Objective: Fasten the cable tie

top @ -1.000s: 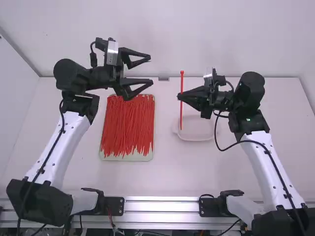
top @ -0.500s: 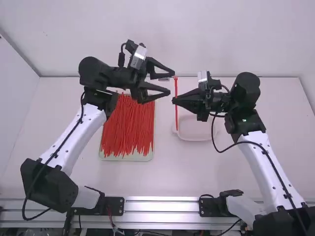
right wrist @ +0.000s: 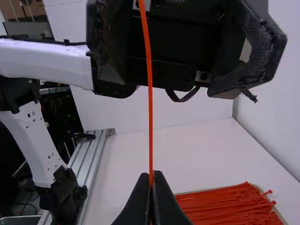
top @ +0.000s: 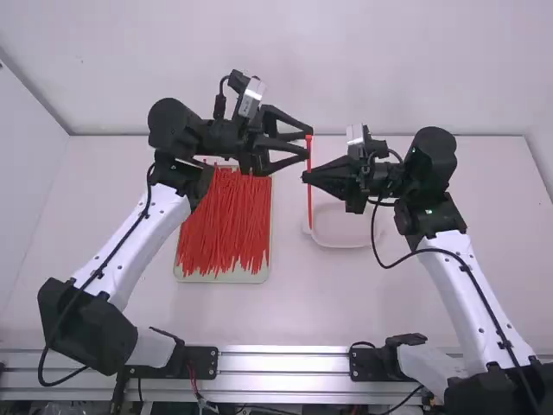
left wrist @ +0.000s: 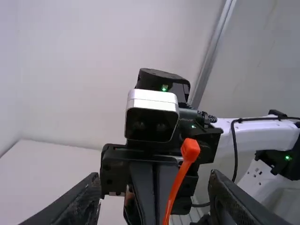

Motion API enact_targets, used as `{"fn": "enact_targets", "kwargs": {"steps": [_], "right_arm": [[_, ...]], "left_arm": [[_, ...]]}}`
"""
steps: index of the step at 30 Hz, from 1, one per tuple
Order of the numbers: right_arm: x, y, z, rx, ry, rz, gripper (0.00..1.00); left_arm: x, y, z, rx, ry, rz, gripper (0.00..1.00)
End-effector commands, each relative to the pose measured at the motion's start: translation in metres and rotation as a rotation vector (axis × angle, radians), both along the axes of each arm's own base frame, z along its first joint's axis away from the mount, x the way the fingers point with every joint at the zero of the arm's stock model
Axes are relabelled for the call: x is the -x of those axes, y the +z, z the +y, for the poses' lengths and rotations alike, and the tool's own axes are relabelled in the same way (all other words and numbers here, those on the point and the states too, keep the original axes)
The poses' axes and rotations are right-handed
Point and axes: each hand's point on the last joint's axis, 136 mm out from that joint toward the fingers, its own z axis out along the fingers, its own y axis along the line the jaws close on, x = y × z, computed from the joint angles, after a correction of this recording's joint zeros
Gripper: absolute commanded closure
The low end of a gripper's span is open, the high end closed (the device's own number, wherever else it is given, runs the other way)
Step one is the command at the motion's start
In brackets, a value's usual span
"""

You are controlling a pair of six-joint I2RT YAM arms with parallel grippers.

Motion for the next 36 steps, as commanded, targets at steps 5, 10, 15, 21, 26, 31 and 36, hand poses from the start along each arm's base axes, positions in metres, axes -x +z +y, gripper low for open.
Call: {"fn": "enact_targets", "kwargs": {"steps": [5,10,15,21,26,31,36], "right_arm": [[0.006,0.006,-0.001,-0.004,0.008,-0.023,1.00],[0.006,0.006,-0.001,-0.004,0.009,-0.022,1.00],[0.006,0.006,-0.001,-0.004,0.008,-0.019,1.00],[0.006,0.006,-0.001,-0.004,0.008,-0.023,1.00],[0.006,0.006,-0.001,-0.004,0.008,-0.020,0.02],[0.006,0.005,-0.001,-0.003,0.009,-0.015,0.02],[0.007,0.003,-0.001,0.000,0.014,0.000,0.02]], "left_arm": [[0.007,0.015,-0.004,0.023,-0.002,-0.048,0.51],[0.009,0.016,-0.007,0.026,-0.007,-0.046,0.73],[0.008,0.015,-0.007,0.025,-0.006,-0.040,0.98],[0.005,0.017,-0.007,0.032,0.010,-0.021,0.98],[-0.018,0.015,0.008,0.036,0.099,0.027,0.98],[-0.043,0.010,0.026,0.036,0.200,0.091,0.98],[-0.066,0.005,0.044,0.042,0.293,0.142,0.98]]}}
